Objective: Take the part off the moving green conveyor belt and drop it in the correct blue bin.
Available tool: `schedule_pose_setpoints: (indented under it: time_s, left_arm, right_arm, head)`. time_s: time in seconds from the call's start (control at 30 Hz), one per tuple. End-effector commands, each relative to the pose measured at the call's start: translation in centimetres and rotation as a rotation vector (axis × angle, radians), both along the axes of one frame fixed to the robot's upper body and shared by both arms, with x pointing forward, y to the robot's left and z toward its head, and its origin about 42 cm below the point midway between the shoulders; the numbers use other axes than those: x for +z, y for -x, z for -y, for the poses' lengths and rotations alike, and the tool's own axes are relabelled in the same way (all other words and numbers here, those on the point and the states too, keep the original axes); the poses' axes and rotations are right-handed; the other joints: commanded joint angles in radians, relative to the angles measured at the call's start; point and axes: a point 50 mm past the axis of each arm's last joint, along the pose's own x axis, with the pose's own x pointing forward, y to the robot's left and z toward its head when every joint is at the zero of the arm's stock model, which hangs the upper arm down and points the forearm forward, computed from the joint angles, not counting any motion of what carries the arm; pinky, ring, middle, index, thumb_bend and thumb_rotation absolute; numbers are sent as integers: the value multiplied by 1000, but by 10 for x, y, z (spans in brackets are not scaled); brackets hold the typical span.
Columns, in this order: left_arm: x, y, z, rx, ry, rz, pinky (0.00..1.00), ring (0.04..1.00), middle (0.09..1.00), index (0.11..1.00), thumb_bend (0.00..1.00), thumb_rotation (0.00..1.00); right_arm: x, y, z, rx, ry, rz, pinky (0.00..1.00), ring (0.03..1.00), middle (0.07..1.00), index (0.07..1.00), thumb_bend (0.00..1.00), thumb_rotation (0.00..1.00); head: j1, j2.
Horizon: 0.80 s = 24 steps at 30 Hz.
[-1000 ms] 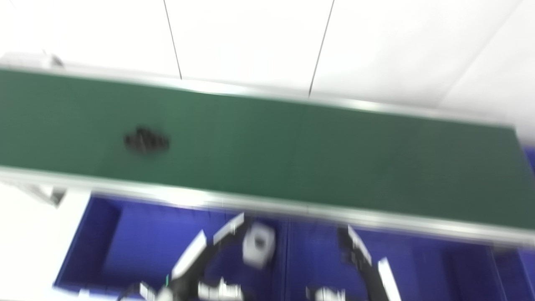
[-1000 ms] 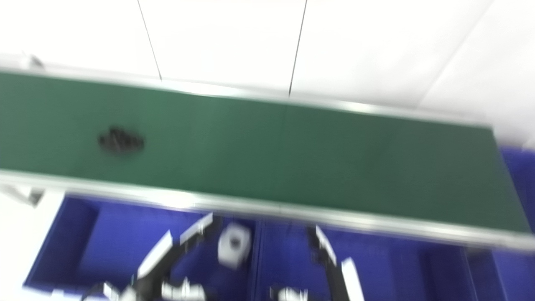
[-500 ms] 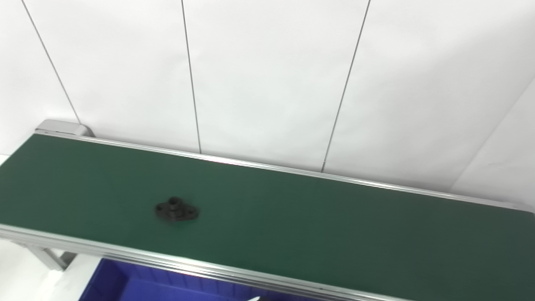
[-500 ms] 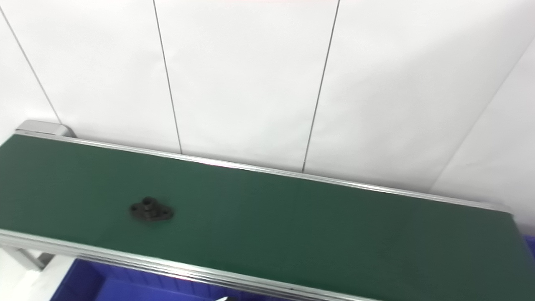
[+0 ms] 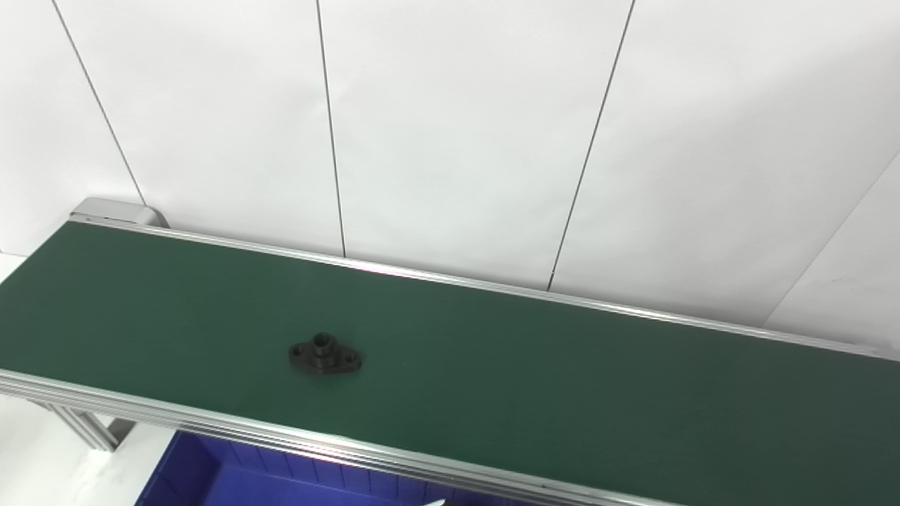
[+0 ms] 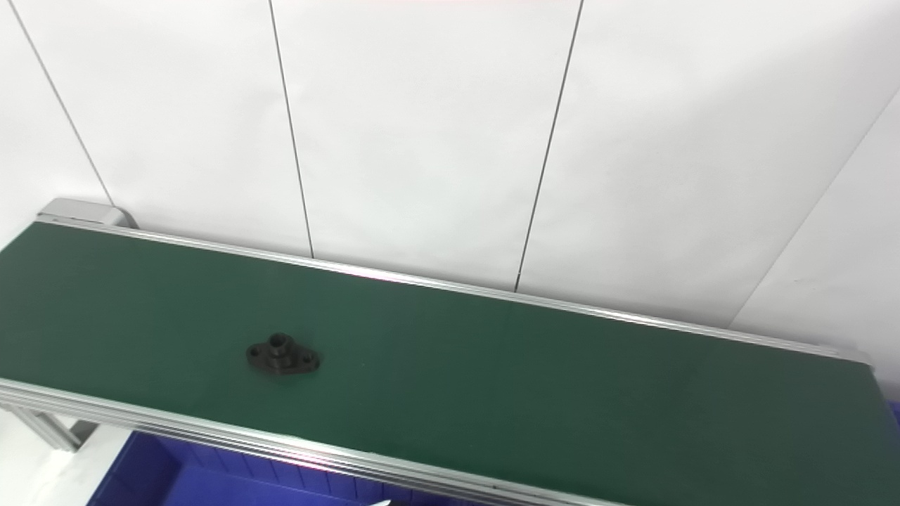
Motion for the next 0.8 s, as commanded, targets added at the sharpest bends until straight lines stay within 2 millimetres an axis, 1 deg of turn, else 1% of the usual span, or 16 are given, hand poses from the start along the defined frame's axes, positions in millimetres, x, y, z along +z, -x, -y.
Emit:
schedule_pose_setpoints:
  time_s: [0.0, 0.03, 0.07, 0.1, 0.13, 0.17, 0.2, 0.23, 0.33, 0.37, 0.4, 0.43, 0.47, 0.57, 0.63, 0.77]
  left_arm:
    - [13, -9, 0, -8, 43, 64, 753, 860, 913, 899, 743, 474]
    - [13, -9, -1, -12, 45, 63, 757, 864, 918, 904, 742, 471]
    - [14, -10, -2, -16, 46, 65, 764, 872, 926, 914, 738, 473]
    - [15, -11, -2, -16, 46, 68, 768, 876, 930, 919, 736, 475]
    - [16, -12, -2, -16, 44, 75, 774, 879, 932, 926, 738, 475]
    - [17, -12, -3, -14, 40, 83, 775, 878, 929, 928, 742, 481]
    - [18, -13, -4, -13, 38, 91, 775, 878, 929, 928, 743, 482]
    - [20, -13, -5, -13, 37, 95, 779, 878, 931, 933, 747, 483]
    - [23, -14, -5, -11, 61, 90, 790, 883, 933, 940, 745, 479]
    - [24, -14, -5, -9, 72, 85, 804, 890, 936, 942, 743, 475]
    - [25, -14, -6, -10, 79, 84, 812, 894, 938, 944, 740, 474]
    - [26, -15, -6, -11, 84, 83, 818, 898, 940, 946, 733, 474]
    - [27, -15, -7, -14, 88, 83, 826, 903, 944, 951, 722, 472]
    - [30, -15, -10, -21, 95, 86, 836, 908, 948, 954, 708, 474]
    - [32, -15, -11, -22, 96, 88, 833, 904, 945, 953, 703, 482]
    - [34, -13, -13, -26, 100, 88, 857, 917, 950, 958, 695, 526]
  right_arm:
    - [17, -2, -4, 24, -94, 124, 266, 501, 647, 915, 713, 41]
    - [25, -2, -5, 35, -113, 139, 566, 711, 769, 924, 681, 35]
    - [31, -4, -5, 41, -121, 149, 795, 838, 854, 921, 667, 58]
    - [40, -6, -5, 42, -115, 163, 872, 878, 881, 918, 665, 76]
    - [48, -9, -5, 42, -101, 177, 854, 868, 882, 900, 700, 133]
    - [56, -13, -5, 41, -83, 199, 826, 848, 868, 887, 732, 170]
    - [68, -20, -5, 47, -47, 226, 819, 844, 865, 883, 737, 175]
    - [75, -25, -5, 50, -23, 242, 813, 840, 858, 883, 747, 214]
    - [98, -43, -6, 59, 63, 279, 800, 826, 848, 874, 771, 271]
    - [104, -48, -6, 61, 82, 284, 775, 814, 845, 869, 775, 298]
    - [112, -55, -7, 71, 101, 297, 764, 808, 843, 866, 775, 308]
    - [117, -59, -8, 78, 114, 304, 758, 805, 841, 862, 771, 308]
    - [123, -67, -9, 88, 123, 311, 752, 804, 839, 860, 769, 307]
    - [141, -88, -12, 114, 171, 324, 750, 808, 837, 858, 764, 309]
    - [149, -100, -13, 126, 190, 317, 746, 806, 830, 856, 771, 309]
    - [161, -123, -14, 143, 223, 291, 738, 795, 820, 853, 798, 360]
  head:
    - [-36, 24]
    - [-42, 27]
    - [-70, 51]
    - [-76, 54]
    - [-103, 75]
    - [-109, 78]
    - [-144, 103]
    - [-144, 103]
    - [-171, 129]
    - [-172, 132]
    - [-180, 152]
    - [-180, 152]
    - [-192, 173]
    - [-213, 205]
    - [-220, 217]
    - [-228, 237]
